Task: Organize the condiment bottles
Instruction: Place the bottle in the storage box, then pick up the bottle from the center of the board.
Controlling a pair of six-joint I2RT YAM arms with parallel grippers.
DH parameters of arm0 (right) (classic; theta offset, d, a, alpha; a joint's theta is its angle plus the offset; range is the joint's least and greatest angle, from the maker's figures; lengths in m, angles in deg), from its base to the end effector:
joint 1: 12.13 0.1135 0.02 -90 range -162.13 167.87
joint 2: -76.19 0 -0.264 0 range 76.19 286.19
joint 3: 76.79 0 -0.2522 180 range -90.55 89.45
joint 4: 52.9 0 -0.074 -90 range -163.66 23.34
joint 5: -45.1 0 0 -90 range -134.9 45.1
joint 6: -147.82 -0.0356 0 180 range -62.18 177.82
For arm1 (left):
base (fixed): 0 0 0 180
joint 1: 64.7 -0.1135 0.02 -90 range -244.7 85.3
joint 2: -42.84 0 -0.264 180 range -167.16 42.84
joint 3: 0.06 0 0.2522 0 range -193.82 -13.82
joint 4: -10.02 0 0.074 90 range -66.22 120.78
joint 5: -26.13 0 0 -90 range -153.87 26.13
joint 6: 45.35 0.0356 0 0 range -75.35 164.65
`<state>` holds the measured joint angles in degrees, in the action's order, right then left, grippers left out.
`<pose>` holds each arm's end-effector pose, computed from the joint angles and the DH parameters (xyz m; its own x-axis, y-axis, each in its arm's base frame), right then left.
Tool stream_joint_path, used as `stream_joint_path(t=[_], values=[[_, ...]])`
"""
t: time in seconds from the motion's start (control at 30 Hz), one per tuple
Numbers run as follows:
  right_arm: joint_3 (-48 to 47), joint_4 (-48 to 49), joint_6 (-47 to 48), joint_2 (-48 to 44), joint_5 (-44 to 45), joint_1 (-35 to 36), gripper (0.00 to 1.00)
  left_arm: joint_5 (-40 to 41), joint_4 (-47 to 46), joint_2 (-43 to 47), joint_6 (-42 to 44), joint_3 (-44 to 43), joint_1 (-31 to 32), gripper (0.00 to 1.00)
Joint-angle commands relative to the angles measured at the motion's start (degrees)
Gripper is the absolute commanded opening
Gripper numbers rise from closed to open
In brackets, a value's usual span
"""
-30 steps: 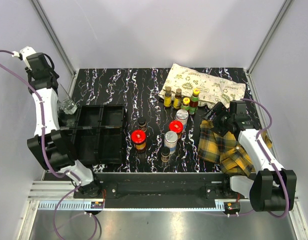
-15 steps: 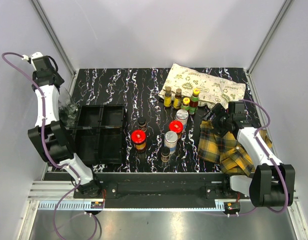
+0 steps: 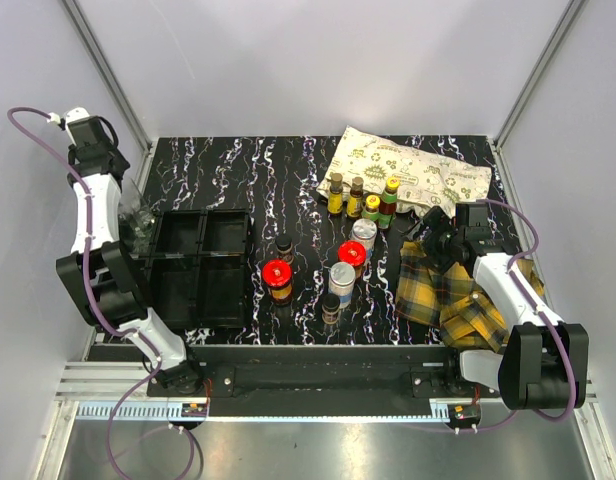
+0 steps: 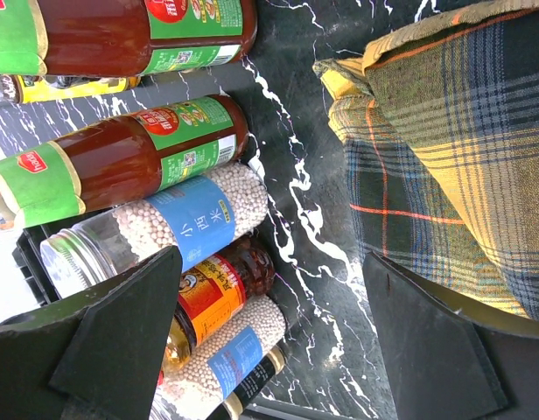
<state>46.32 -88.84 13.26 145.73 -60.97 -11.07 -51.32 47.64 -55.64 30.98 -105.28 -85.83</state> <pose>0.2451 0.0144 0.2245 -0.6752 0.6619 -0.3256 0.3830 0.6919 0.6120 0.3729 0.1524 0.3484 -0.3409 -0.3791 -0.8603 -0.6241 0.7756 -0.0945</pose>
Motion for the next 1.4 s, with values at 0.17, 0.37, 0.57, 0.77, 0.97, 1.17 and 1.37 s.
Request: stream_joint_path(t=[0.17, 0.37, 0.57, 0.77, 0.97, 1.17, 1.37], values=[[0.4, 2.1, -0.6, -0.1, -1.2, -0.1, 0.94, -1.4, -2.2, 4.6, -1.3, 4.4, -0.2, 0.2], [0.9, 2.4, -0.8, -0.5, -1.3, -0.1, 0.94, -1.3, -2.5, 7.6, -1.8, 6.1, -0.2, 0.59], [0.5, 2.6, -0.6, -0.4, -1.3, -0.1, 0.93, -1.7, -4.6, 10.1, -2.3, 8.4, 0.0, 0.8], [0.3, 2.7, -0.4, 0.3, -1.2, -0.1, 0.93, -0.3, -4.9, 12.3, -2.1, 8.3, 0.5, 0.86], [1.1, 2.9, -0.4, 0.7, -1.2, -0.1, 0.93, 0.2, -4.9, 14.7, -1.3, 7.0, 0.7, 0.89], [1.1, 3.0, -0.3, 0.2, -1.0, -0.2, 0.94, 0.1, -4.8, 18.1, -0.7, 6.3, 1.1, 0.95], [1.1, 2.9, 0.2, -1.2, 0.4, -0.1, 1.0, -1.2, -4.3, 22.4, -0.8, 5.6, 1.4, 0.99]])
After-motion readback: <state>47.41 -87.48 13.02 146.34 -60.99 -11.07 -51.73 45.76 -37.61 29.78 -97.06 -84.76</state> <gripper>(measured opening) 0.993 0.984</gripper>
